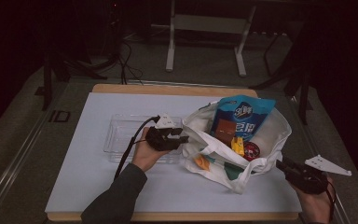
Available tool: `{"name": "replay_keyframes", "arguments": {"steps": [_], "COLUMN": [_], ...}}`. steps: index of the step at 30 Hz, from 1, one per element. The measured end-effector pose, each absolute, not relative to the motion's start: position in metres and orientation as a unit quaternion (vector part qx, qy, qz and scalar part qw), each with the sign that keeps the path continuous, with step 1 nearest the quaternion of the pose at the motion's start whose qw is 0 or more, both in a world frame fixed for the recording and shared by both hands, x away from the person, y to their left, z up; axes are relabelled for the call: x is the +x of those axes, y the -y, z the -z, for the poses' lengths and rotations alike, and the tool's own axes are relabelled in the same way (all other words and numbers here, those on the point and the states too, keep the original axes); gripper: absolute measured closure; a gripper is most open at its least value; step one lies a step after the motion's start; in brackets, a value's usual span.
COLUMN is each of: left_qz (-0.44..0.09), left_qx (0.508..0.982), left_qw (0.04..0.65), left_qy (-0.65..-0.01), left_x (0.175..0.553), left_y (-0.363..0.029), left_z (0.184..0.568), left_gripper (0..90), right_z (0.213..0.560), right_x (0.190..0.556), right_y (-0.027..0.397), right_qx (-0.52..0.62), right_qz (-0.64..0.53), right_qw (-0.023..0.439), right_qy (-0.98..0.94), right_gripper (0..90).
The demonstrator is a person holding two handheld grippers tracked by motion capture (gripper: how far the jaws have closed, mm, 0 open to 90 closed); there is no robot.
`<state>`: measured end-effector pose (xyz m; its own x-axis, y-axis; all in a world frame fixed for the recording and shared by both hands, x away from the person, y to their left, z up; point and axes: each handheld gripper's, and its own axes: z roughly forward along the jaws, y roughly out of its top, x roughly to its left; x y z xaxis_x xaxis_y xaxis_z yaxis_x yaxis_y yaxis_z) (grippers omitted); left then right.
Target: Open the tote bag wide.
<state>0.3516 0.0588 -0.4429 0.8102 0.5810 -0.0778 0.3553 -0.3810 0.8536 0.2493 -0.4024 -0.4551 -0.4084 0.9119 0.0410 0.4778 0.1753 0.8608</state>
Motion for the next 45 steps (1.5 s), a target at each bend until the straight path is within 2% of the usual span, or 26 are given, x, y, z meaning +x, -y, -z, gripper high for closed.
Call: {"name": "replay_keyframes", "arguments": {"steps": [11, 13, 15, 18, 19, 23, 28, 40, 45], "left_qz": [-0.111, -0.113, -0.118, -0.132, -0.133, -0.140, -0.142, -0.160, -0.165], "left_qx": [0.826, 0.825, 0.825, 0.825, 0.825, 0.832, 0.841, 0.883, 0.881], "left_qw": [0.477, 0.476, 0.472, 0.469, 0.468, 0.456, 0.440, 0.357, 0.350], "left_qy": [-0.281, -0.283, -0.287, -0.287, -0.288, -0.284, -0.281, -0.260, -0.272], "left_x": [0.359, 0.361, 0.362, 0.361, 0.361, 0.359, 0.358, 0.354, 0.354], "left_y": [-0.053, -0.050, -0.047, -0.044, -0.043, -0.038, -0.032, -0.012, -0.011], "left_z": [0.441, 0.441, 0.441, 0.440, 0.440, 0.441, 0.445, 0.467, 0.469], "left_gripper": [58.3, 59.6, 62.3, 76.3, 78.5, 84.9, 85.8, 86.7, 87.0], "right_z": [0.449, 0.449, 0.449, 0.449, 0.449, 0.450, 0.457, 0.491, 0.501], "right_x": [0.279, 0.282, 0.285, 0.288, 0.288, 0.287, 0.286, 0.289, 0.290], "right_y": [0.409, 0.407, 0.405, 0.403, 0.401, 0.397, 0.394, 0.386, 0.391], "right_qx": [0.473, 0.469, 0.467, 0.467, 0.466, 0.464, 0.470, 0.486, 0.502], "right_qz": [-0.445, -0.440, -0.441, -0.443, -0.442, -0.431, -0.419, -0.345, -0.345], "right_qw": [0.217, 0.215, 0.213, 0.212, 0.213, 0.221, 0.217, 0.216, 0.206], "right_qy": [-0.729, -0.734, -0.736, -0.736, -0.736, -0.742, -0.746, -0.773, -0.766], "right_gripper": [64.0, 66.8, 72.4, 83.0, 85.4, 88.7, 89.3, 89.7, 89.8]}}
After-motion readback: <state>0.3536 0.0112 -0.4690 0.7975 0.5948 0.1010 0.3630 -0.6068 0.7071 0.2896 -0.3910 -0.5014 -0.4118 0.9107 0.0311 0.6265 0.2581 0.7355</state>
